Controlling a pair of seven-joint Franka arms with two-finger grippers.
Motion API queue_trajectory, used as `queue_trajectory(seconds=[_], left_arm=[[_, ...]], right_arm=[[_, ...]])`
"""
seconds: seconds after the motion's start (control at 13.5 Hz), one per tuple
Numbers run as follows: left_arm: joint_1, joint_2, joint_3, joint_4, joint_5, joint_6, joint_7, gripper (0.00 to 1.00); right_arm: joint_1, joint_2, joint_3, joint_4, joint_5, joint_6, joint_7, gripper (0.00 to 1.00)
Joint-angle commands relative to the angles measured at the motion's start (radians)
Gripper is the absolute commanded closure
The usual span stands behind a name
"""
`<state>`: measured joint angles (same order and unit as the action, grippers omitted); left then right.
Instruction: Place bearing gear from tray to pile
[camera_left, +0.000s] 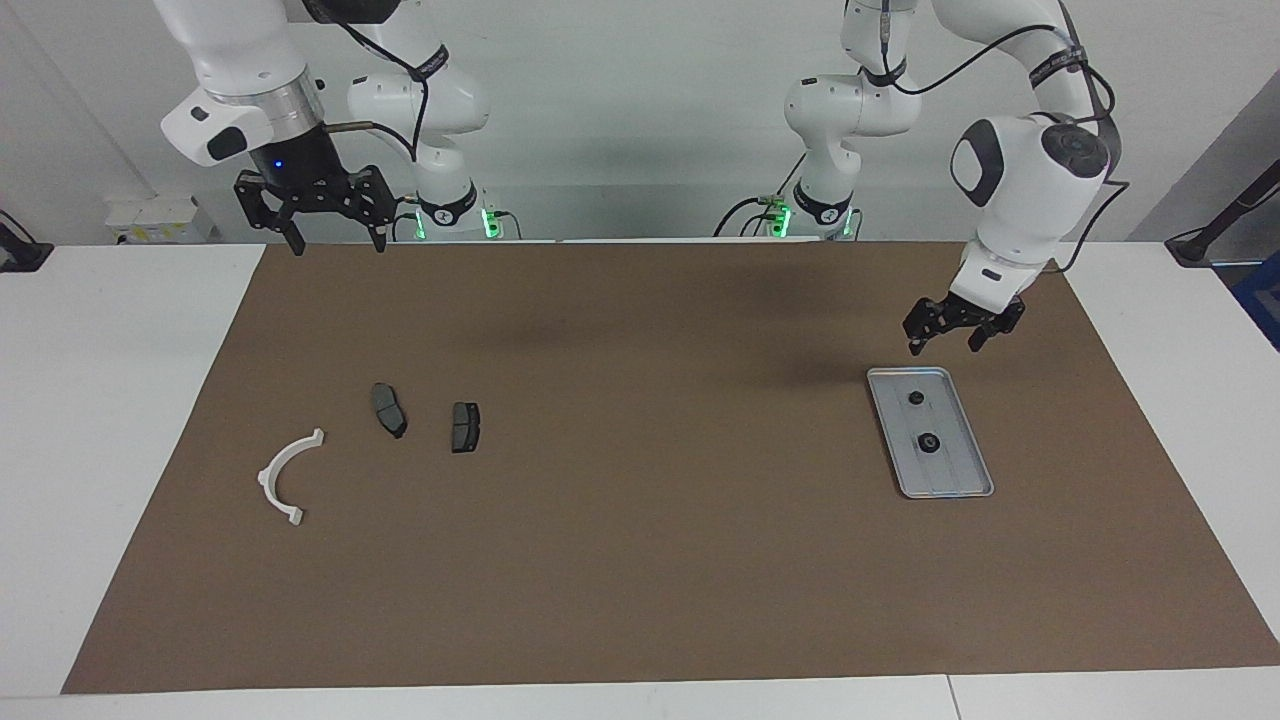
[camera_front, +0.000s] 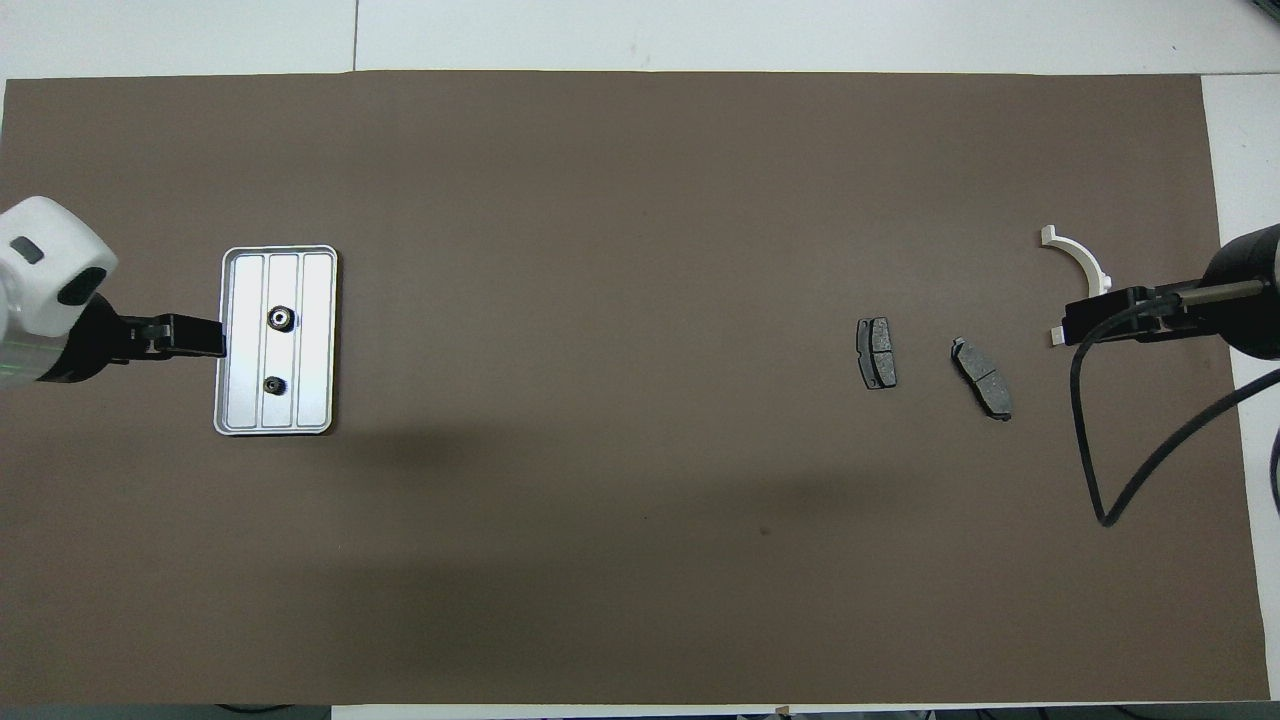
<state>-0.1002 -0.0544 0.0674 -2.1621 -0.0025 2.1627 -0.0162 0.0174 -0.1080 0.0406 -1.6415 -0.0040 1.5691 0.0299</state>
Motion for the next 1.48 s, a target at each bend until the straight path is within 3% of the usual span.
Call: queue_trajectory(seconds=[0.0,0.52,0.96,1.11,1.41], left_arm=[[0.010,0.028,-0.001,-0.041,-0.004,0.091,0.044,0.01],[0.045,0.114,-0.001,-0.090,-0.004,0.220,0.084,0.05],[0.059,0.143,-0.001,-0.116,-0.004,0.224,0.108,0.05],[0.060,0.143,-0.001,-0.131,-0.004,0.224,0.110,0.05],[0.053,0.143,-0.005,-0.159,-0.004,0.235,0.105,0.05]], right_arm=[[-0.014,-0.021,0.002,-0.006,0.018,-0.012,0.005,0.00],[-0.007,-0.045,0.002,-0.063,0.018,0.006,0.016,0.00],[0.000,-0.035,0.005,-0.216,0.018,0.189,0.018,0.00],[0.003,-0.013,0.005,-0.259,0.018,0.251,0.019,0.00],[0.012,0.103,0.005,-0.284,0.018,0.377,0.030,0.00]])
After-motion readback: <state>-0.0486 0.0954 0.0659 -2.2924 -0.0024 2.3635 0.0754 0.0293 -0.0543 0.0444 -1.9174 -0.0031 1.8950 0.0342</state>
